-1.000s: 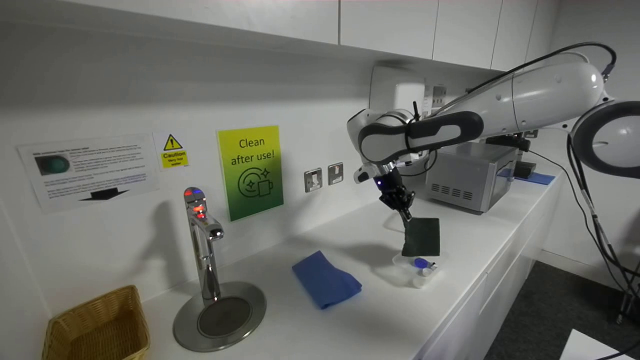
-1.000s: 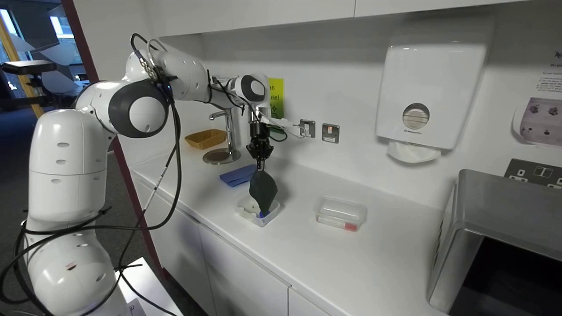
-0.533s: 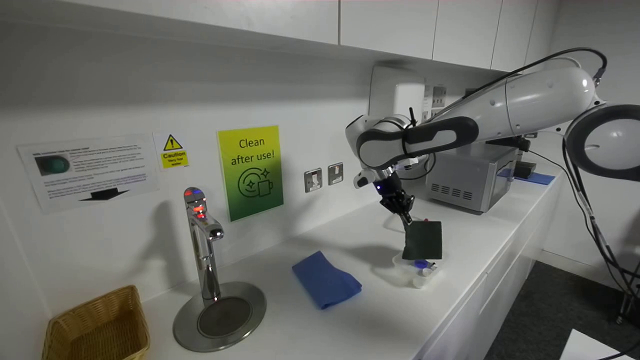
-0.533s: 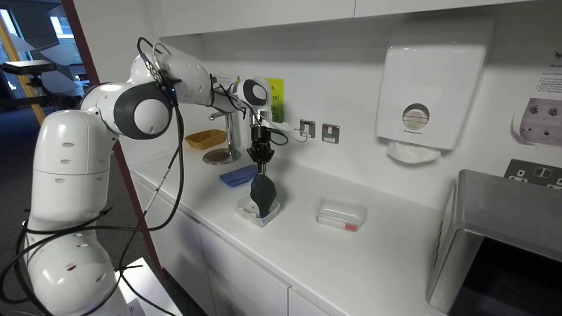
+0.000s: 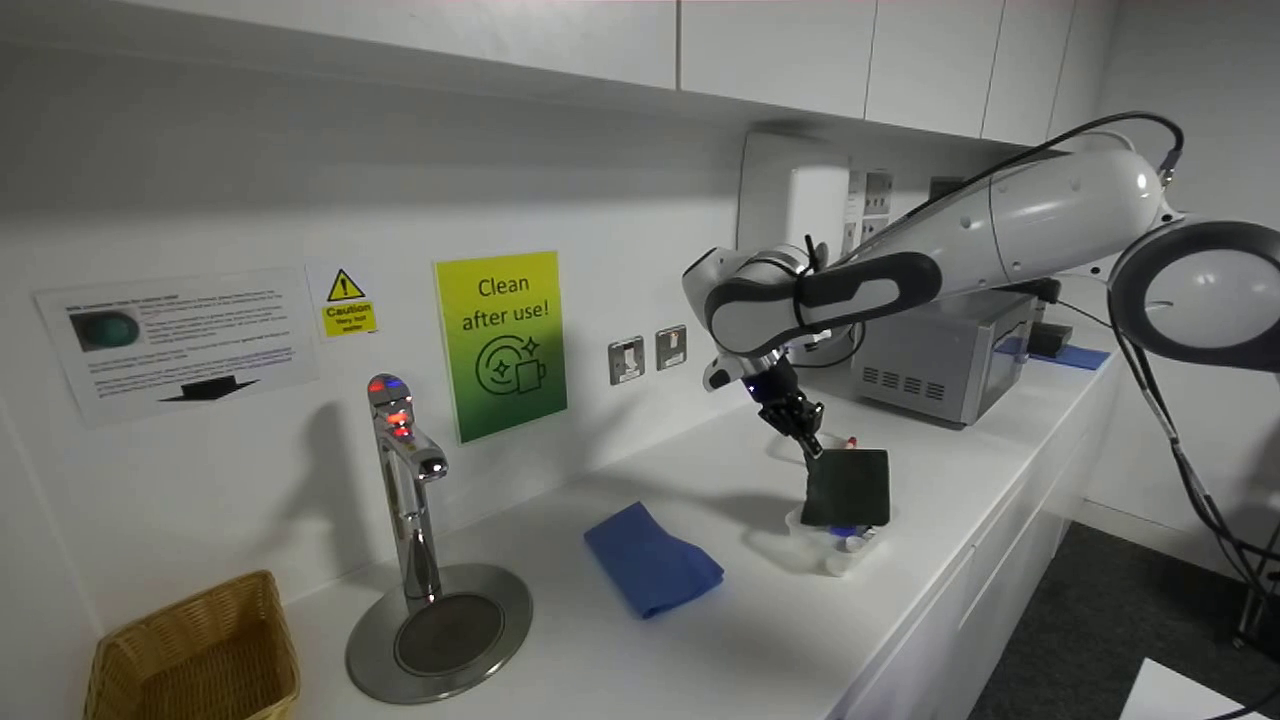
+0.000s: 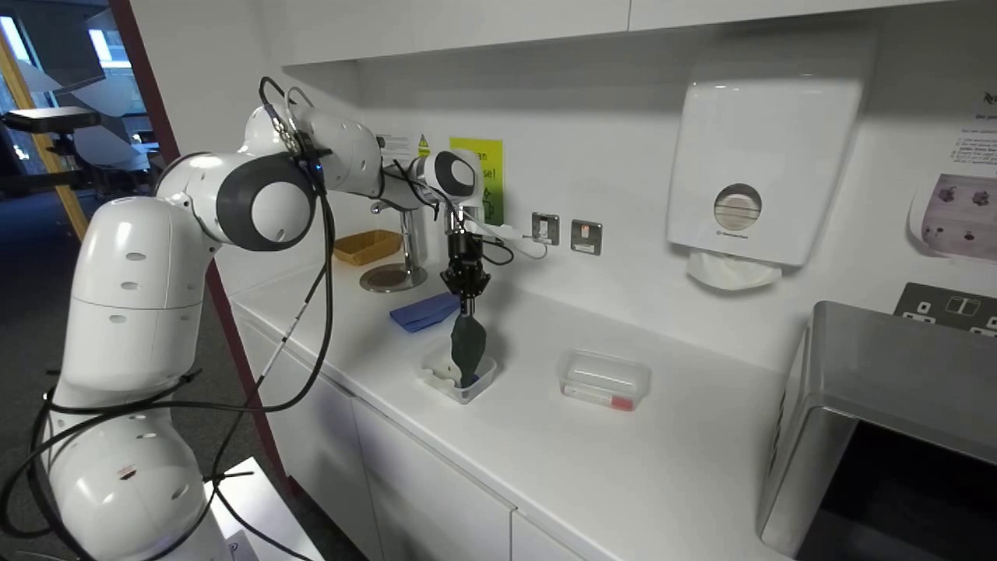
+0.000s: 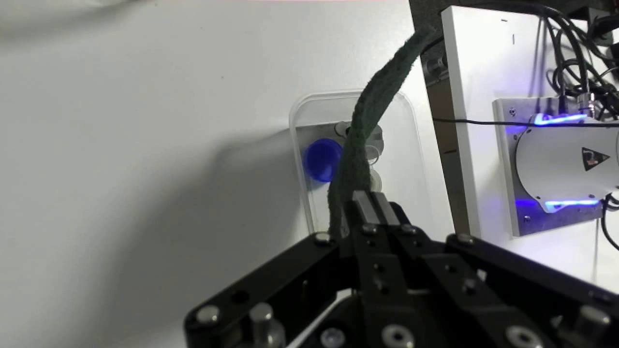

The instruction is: Put the black object in the left bowl

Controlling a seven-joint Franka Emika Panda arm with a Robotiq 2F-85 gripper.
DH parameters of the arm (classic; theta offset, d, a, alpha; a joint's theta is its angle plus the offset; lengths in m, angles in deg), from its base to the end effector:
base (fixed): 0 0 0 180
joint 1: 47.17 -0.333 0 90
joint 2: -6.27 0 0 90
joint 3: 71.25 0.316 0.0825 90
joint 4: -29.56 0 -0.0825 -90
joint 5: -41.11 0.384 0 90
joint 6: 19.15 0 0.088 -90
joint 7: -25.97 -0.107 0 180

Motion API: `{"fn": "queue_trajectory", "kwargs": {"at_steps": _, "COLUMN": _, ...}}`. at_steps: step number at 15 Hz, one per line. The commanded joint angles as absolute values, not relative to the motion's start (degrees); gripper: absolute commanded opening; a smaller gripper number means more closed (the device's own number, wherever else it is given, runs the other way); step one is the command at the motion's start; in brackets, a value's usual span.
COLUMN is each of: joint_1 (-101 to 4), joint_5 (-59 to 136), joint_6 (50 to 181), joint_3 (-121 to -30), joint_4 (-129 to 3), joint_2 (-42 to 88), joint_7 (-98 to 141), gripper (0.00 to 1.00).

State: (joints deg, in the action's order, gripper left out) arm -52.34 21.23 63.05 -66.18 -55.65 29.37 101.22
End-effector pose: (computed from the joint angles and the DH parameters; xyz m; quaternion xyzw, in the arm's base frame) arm 0.6225 0.0641 0.4203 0.6960 0.6652 -0.2703 0.0109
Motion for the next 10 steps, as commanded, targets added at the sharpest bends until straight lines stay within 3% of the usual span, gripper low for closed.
{"fn": "queue_trajectory", "kwargs": {"at_steps": 1, "joint_1": -53.0, "joint_5": 19.5, "joint_6": 59.8, "joint_3": -66.1, "joint_4": -52.4, "joint_2": 31.0, "joint_7": 99.3, "gripper": 0.00}}
{"fn": "queue_trajectory", "kwargs": {"at_steps": 2, "joint_1": -53.0, "joint_5": 19.5, "joint_6": 59.8, "joint_3": -66.1, "joint_4": -52.3, "joint_2": 31.1, "joint_7": 98.9, "gripper": 0.21}}
{"fn": "queue_trajectory", "kwargs": {"at_steps": 10, "joint_1": -52.9, "joint_5": 19.8, "joint_6": 58.4, "joint_3": -66.1, "joint_4": -50.4, "joint_2": 32.2, "joint_7": 96.9, "gripper": 0.79}}
